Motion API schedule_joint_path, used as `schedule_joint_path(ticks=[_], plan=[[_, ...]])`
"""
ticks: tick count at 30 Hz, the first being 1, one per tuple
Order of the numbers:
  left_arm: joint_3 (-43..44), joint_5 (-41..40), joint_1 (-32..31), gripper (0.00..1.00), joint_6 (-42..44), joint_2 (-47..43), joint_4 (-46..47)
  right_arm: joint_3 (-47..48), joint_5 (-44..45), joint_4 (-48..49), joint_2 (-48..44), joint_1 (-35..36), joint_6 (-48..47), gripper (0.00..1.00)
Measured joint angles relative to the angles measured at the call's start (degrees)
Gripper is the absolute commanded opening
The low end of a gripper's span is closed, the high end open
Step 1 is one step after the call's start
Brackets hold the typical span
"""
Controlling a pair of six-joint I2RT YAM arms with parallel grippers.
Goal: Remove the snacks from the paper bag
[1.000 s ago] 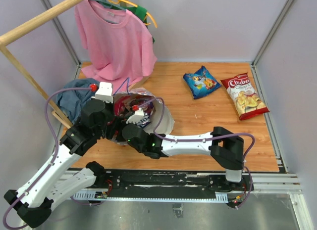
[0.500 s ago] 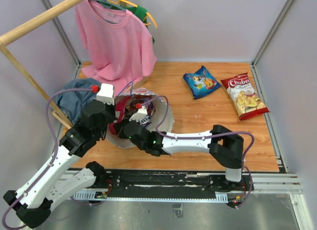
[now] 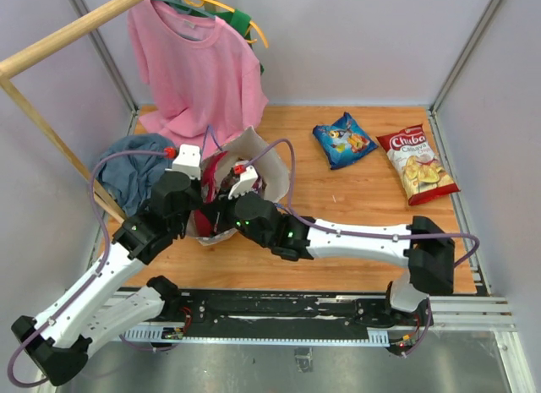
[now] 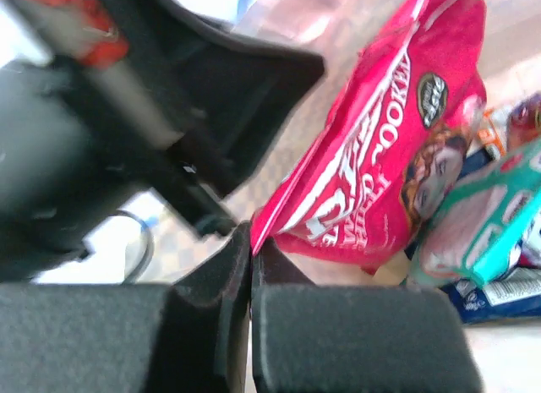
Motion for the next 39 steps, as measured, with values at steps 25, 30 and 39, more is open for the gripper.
schedule_joint_path(ticks=[25,30,39], plan=[[-0.98,-3.87,0.0,0.0,-1.4,3.39,1.11,15.04,2.62,-6.8,-24.41,0.87,-38.38,0.01],[-2.1,-3.93,0.0,0.01,-1.46,3.06,1.77,18.6,7.61,-6.45,-29.22,0.87,-49.75,0.01],[-4.02,-4.0,0.0,0.01,-1.49,2.32,3.5,5.97,22.32,-5.86,-47.6,0.87,-59.41,0.01]])
